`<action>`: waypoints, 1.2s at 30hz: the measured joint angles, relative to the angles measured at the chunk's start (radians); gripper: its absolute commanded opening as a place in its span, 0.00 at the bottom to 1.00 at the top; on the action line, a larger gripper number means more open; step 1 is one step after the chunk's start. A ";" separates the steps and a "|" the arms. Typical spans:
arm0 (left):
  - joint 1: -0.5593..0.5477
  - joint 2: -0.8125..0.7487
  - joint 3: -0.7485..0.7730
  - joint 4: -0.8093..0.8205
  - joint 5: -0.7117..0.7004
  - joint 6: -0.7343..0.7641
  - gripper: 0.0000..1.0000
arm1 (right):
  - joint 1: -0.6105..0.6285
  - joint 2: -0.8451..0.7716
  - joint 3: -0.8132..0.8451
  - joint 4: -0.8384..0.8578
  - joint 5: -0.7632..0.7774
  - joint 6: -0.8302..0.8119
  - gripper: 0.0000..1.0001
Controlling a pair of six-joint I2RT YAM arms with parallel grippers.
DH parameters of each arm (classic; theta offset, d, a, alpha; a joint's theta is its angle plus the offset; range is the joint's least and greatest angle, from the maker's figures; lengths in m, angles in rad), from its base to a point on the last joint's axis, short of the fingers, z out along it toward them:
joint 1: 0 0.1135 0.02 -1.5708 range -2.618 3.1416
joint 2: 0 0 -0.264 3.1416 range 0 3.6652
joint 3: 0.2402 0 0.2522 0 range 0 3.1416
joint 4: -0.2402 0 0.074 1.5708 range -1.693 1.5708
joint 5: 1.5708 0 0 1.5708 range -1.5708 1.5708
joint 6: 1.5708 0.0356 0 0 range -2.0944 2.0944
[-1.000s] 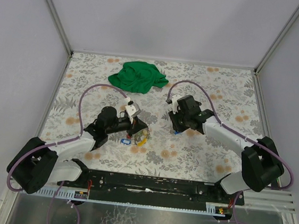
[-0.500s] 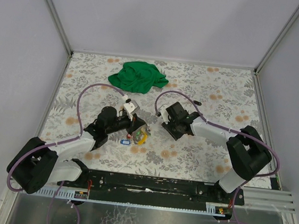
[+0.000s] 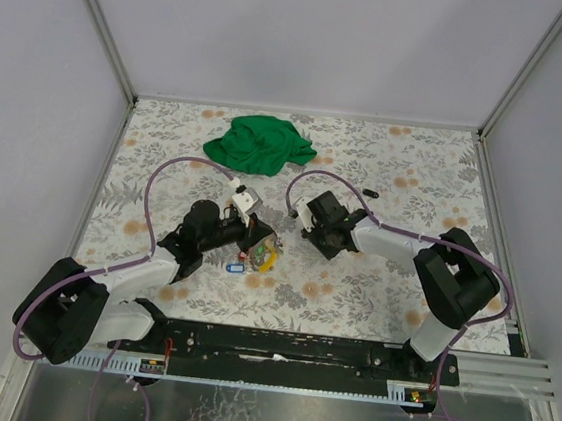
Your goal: Put the keys on the keyring
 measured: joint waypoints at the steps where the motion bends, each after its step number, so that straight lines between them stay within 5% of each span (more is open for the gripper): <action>1: 0.000 0.000 0.000 0.000 0.000 0.000 0.00 | 0.001 0.002 0.001 0.006 0.009 0.000 0.16; 5: 0.000 0.000 0.000 -0.001 0.000 0.000 0.00 | 0.001 0.003 0.001 0.007 0.026 -0.001 0.01; 18: 0.000 -0.010 0.000 -0.013 0.000 0.000 0.00 | 0.002 -0.248 -0.148 0.108 -0.050 0.056 0.00; 29: 0.000 -0.017 -0.002 -0.012 0.001 -0.004 0.00 | 0.002 -0.462 -0.534 0.536 -0.101 0.146 0.00; 36: 0.000 -0.027 -0.015 -0.005 0.009 -0.004 0.00 | 0.002 -0.415 -0.648 0.845 -0.146 0.145 0.00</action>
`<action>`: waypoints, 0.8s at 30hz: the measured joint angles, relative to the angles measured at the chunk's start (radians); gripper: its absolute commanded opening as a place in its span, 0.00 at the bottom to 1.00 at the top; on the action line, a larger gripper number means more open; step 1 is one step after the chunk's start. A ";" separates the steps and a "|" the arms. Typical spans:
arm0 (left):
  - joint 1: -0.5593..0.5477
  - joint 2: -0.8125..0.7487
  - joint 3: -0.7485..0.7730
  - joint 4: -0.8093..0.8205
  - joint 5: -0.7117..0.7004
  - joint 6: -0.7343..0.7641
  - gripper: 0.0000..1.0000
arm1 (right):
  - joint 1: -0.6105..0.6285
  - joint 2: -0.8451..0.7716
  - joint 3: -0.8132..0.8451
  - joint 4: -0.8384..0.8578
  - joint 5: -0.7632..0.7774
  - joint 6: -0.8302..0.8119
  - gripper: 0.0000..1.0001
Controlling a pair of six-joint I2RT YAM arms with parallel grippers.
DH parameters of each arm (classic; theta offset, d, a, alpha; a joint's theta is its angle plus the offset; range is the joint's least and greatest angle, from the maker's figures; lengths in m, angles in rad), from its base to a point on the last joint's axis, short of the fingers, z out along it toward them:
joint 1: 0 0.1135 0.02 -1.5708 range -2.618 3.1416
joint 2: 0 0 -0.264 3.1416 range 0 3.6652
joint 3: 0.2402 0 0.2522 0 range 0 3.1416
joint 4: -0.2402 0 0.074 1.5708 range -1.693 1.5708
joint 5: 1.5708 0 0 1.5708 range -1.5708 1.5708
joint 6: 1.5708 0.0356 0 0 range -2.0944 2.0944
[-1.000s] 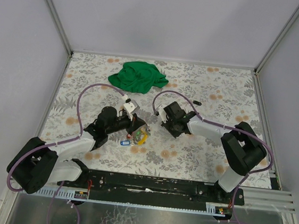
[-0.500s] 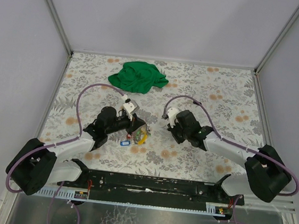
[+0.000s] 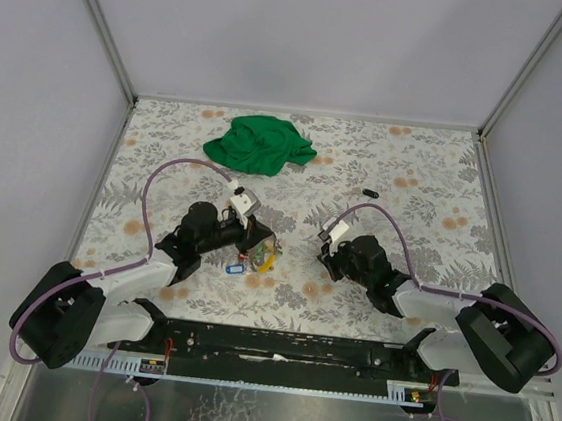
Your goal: Put the keys on the keyring
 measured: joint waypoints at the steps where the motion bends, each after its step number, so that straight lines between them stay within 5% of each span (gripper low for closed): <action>1: 0.000 0.000 -0.001 0.000 0.003 0.000 0.00 | 0.000 0.007 -0.011 0.043 -0.008 -0.003 0.00; 15: 0.000 0.000 -0.006 0.016 0.111 0.014 0.00 | 0.000 -0.119 -0.037 0.119 -0.220 -0.151 0.00; 24: -0.023 0.005 -0.011 0.019 0.208 0.073 0.00 | 0.000 -0.193 0.065 -0.117 -0.332 -0.248 0.00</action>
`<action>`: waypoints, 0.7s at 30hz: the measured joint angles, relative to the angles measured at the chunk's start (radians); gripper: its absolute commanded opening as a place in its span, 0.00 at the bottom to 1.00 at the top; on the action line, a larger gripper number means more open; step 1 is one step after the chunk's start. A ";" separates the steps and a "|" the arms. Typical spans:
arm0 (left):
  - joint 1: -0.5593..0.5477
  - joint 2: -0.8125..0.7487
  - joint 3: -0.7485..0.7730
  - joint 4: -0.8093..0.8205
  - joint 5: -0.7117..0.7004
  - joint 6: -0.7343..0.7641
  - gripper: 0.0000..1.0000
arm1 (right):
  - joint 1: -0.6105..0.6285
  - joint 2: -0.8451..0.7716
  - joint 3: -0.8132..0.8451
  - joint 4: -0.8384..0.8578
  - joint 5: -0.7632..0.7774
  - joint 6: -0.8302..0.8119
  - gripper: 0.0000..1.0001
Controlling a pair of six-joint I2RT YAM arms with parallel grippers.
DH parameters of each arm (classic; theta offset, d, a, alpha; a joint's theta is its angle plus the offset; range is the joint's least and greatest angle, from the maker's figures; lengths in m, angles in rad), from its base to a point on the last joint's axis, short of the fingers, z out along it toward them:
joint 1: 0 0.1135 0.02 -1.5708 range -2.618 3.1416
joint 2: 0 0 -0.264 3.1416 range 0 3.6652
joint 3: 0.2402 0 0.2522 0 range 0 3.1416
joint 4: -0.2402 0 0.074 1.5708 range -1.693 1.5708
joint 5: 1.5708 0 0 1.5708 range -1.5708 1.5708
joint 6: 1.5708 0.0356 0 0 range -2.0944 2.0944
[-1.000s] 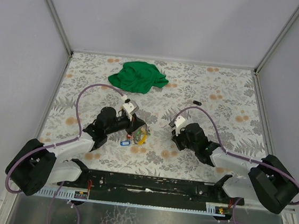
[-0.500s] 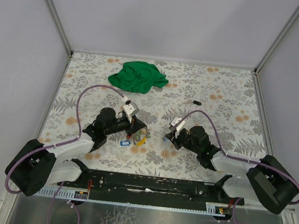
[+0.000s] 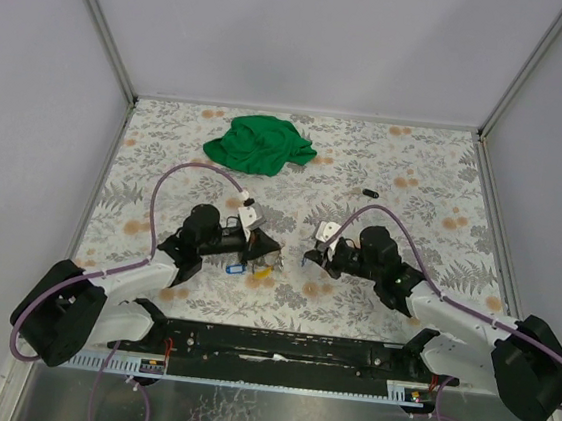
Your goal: Put the keys on the keyring
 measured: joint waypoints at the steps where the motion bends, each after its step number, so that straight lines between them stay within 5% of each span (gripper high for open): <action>1: -0.004 0.004 0.000 0.001 0.010 0.006 0.00 | 0.000 -0.002 0.023 -0.027 -0.012 -0.008 0.00; 21: -0.074 0.050 0.013 -0.033 0.082 0.101 0.00 | 0.000 0.126 0.247 -0.333 -0.203 -0.221 0.00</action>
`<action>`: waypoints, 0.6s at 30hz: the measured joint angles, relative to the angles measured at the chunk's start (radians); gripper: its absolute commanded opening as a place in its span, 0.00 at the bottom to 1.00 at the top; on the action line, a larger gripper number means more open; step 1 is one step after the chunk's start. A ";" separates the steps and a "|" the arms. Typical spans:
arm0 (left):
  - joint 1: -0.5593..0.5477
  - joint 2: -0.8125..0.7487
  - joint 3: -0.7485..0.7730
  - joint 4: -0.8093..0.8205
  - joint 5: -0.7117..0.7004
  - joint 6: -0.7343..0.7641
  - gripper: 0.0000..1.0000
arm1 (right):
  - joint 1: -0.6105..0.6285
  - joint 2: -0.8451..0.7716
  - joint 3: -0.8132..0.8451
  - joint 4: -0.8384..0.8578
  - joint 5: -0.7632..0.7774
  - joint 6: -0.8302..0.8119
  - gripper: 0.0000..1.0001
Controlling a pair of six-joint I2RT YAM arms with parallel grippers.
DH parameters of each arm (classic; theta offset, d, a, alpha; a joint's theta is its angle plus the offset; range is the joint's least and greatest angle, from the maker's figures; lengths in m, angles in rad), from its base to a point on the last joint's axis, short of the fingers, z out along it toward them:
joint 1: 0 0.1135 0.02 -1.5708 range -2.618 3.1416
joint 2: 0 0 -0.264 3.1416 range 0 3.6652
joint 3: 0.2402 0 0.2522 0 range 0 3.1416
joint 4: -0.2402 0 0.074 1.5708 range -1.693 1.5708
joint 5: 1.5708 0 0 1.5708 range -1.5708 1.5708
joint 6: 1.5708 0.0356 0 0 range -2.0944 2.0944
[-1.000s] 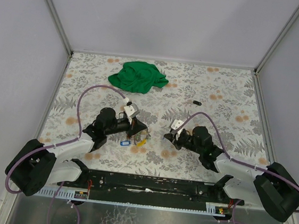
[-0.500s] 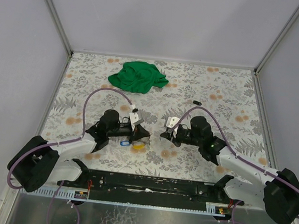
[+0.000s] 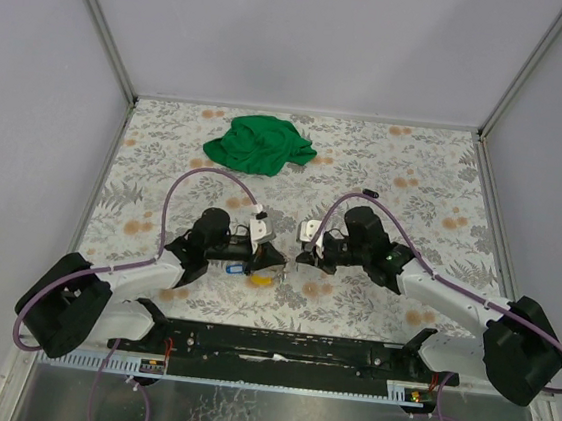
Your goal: Put the keys on the keyring
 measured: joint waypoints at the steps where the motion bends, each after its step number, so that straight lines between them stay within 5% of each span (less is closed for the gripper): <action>1: -0.002 0.001 0.001 -0.002 0.002 0.003 0.00 | 0.000 0.000 0.000 -0.001 -0.006 -0.005 0.00; 18: -0.012 0.008 0.014 -0.010 0.014 0.012 0.00 | 0.000 -0.001 0.010 -0.051 -0.047 -0.039 0.00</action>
